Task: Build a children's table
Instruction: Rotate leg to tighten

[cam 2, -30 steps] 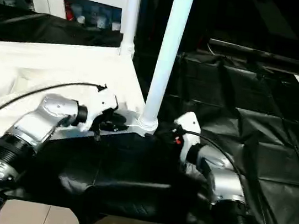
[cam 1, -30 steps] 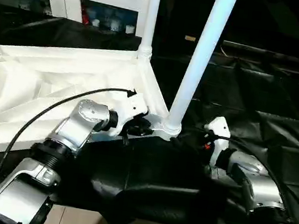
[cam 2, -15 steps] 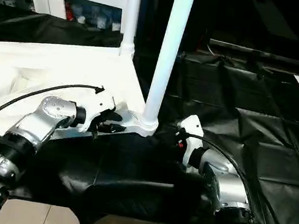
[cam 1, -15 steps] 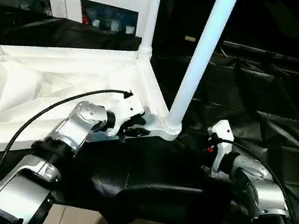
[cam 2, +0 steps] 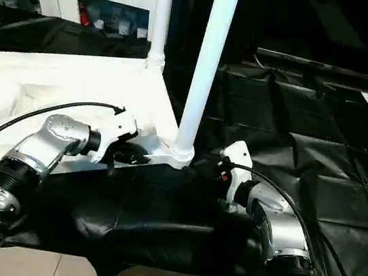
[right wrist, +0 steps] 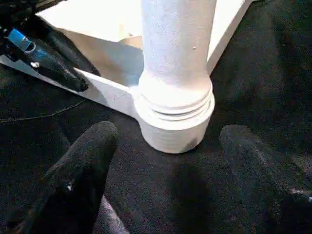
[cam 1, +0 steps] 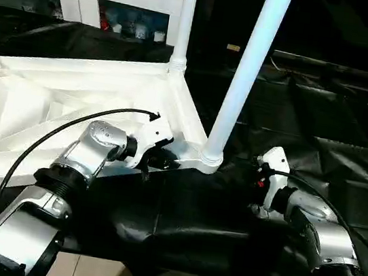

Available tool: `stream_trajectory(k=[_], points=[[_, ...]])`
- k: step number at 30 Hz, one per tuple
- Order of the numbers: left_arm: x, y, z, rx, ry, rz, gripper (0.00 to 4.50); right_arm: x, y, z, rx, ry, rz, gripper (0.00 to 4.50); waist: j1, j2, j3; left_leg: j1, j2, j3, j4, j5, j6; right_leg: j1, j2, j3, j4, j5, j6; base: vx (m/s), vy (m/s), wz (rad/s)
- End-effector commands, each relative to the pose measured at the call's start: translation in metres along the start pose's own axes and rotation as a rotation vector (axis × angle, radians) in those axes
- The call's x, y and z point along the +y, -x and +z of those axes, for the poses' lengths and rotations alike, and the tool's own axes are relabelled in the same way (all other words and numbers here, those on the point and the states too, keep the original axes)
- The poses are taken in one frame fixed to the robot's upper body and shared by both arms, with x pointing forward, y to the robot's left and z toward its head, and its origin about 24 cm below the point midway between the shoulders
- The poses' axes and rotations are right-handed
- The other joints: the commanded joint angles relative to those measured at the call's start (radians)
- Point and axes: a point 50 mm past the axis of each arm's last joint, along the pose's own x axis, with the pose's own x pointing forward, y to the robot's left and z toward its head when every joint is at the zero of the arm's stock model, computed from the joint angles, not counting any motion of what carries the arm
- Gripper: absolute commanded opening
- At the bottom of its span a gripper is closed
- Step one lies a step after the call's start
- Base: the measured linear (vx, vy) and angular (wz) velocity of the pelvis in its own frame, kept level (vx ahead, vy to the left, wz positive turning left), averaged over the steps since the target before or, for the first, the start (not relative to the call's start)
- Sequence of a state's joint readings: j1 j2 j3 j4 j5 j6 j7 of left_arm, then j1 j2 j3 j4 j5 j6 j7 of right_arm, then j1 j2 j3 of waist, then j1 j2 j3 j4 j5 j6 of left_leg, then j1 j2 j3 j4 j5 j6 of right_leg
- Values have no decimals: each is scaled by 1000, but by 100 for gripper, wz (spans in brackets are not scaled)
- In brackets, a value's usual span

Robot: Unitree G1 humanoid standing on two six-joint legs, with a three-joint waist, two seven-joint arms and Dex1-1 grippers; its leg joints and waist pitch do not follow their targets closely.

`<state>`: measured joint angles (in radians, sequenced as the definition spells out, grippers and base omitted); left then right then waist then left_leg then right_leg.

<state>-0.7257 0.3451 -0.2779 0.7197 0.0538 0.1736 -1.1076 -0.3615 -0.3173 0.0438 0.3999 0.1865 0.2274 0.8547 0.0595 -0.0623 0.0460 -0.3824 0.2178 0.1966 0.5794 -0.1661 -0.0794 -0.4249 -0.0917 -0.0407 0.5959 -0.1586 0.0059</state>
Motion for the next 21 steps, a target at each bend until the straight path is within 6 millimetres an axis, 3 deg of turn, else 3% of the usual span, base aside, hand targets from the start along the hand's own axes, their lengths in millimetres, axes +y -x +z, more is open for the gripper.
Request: stream_trajectory(k=[1,9,12,19,21], points=[[-6,-3,-6,32,6,-53,21,-4,1,6,7,18,3,375,6,10,-68,22,8,-1,-61,-214,34,57,-33,23,-54,-135,-233,0,0,0],[-12,-5,-9,51,-27,-116,0,-4,-7,17,26,74,73,445,6,13,-65,28,11,-3,-64,-251,14,55,-34,22,-56,-170,-234,0,0,0],[-15,-5,-11,54,-46,-146,0,-1,-13,18,75,153,125,447,8,10,-66,27,11,-4,-65,-258,4,57,-36,22,-57,-188,-221,0,0,0],[-17,-3,-12,54,-53,-162,0,-2,-22,17,121,186,160,447,7,8,-65,27,10,-3,-64,-252,8,56,-35,23,-56,-191,-228,0,0,0],[-17,-3,-12,51,-53,-165,0,-4,-25,19,105,176,148,421,7,9,-66,27,10,-3,-65,-254,6,56,-36,23,-56,-193,-227,0,0,0]])
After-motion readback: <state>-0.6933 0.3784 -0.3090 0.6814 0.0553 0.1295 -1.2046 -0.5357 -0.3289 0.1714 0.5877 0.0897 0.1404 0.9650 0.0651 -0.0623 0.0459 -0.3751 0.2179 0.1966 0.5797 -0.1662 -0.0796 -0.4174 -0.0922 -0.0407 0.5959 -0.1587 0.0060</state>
